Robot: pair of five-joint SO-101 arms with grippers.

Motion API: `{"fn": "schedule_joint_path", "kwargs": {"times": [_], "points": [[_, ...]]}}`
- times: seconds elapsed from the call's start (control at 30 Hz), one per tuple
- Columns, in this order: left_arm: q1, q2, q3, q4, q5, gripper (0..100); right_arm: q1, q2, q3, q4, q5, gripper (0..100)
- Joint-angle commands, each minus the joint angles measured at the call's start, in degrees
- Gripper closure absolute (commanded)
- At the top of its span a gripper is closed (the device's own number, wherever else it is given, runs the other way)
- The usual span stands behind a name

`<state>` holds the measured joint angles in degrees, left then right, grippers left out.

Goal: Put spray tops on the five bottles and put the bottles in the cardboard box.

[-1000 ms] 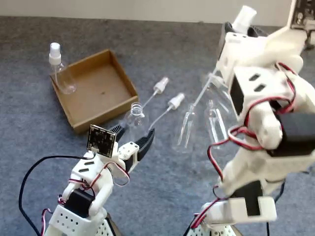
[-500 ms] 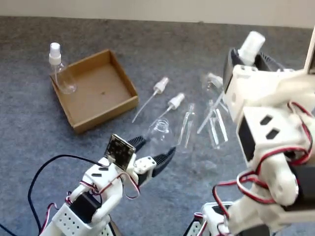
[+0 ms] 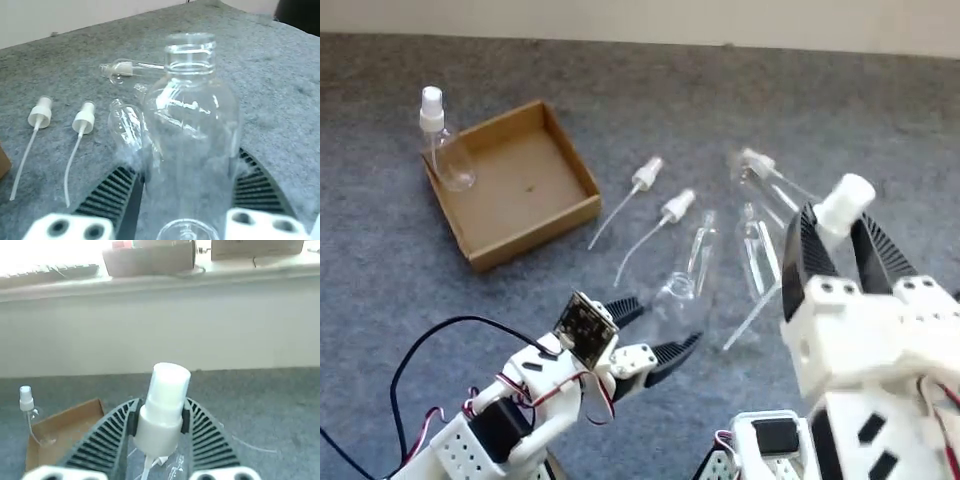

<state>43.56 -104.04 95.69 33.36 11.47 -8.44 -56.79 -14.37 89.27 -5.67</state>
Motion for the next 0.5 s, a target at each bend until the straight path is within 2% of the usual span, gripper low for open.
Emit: {"fn": "schedule_joint_path", "kwargs": {"times": [0.0, 0.2, 0.47], "points": [[5.14, -0.84, 1.36, -1.05, 0.26, 86, 1.01, -5.23, 11.65, -11.03, 0.53, 95.4], [7.96, -0.84, 1.36, -0.97, 0.26, 86, 1.01, -12.53, 29.23, -24.75, 0.53, 95.4], [7.96, -0.84, 1.36, -0.97, 0.26, 86, 0.84, -15.60, 38.37, -30.46, 0.53, 95.4]]}}
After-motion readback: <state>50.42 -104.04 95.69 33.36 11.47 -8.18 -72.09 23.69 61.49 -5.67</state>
